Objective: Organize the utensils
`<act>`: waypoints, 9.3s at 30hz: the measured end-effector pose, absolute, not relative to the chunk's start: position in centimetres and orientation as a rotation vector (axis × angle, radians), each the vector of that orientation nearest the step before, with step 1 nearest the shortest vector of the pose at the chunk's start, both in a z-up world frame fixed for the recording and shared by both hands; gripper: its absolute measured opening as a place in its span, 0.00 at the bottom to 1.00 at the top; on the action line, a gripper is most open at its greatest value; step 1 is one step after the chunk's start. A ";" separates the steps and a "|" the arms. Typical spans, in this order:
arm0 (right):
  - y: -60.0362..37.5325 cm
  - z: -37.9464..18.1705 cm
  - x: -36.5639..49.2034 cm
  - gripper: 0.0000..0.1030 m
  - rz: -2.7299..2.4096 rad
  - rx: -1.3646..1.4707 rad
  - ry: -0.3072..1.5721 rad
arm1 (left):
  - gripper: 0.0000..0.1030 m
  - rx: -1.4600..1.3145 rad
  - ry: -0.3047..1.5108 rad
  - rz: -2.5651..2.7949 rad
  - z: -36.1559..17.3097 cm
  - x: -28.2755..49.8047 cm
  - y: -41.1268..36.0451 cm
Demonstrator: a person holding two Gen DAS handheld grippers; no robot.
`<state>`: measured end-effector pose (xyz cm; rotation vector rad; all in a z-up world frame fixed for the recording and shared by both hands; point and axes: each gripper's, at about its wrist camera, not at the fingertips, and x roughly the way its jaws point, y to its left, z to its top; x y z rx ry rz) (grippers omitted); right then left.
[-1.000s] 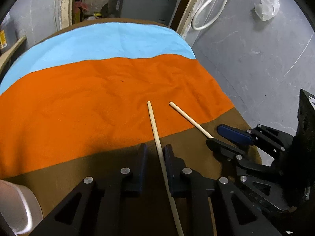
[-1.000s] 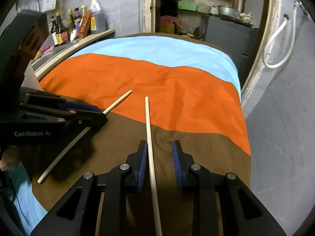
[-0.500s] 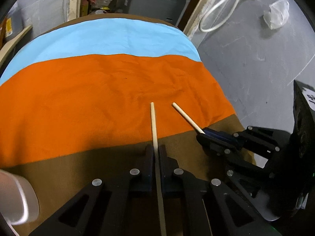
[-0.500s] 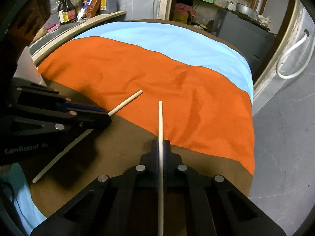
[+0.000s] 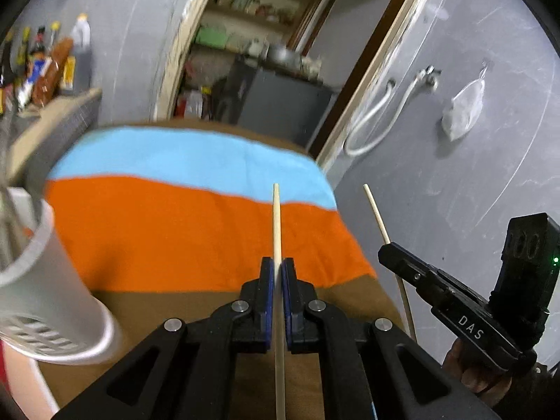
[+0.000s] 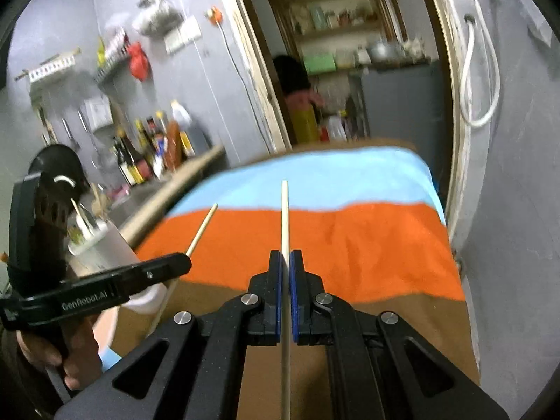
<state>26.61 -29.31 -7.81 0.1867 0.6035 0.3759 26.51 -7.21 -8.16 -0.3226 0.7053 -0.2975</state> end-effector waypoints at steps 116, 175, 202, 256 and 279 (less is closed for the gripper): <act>-9.8 -3.3 22.7 0.47 0.362 0.262 0.280 | 0.69 -0.269 0.384 -0.004 -2.4 19.7 12.7; -26.6 0.5 2.9 0.98 0.116 0.091 0.488 | 0.98 -0.122 0.571 0.081 -0.5 1.6 -0.7; -26.6 0.5 1.7 0.98 0.129 0.084 0.485 | 0.98 -0.140 0.548 0.074 -0.3 -0.1 -0.9; -26.2 0.6 1.5 0.98 0.127 0.085 0.485 | 0.98 -0.142 0.545 0.075 -0.1 -0.1 -0.4; -26.3 0.6 1.5 0.98 0.127 0.085 0.485 | 0.98 -0.143 0.544 0.074 -0.2 -0.1 -0.4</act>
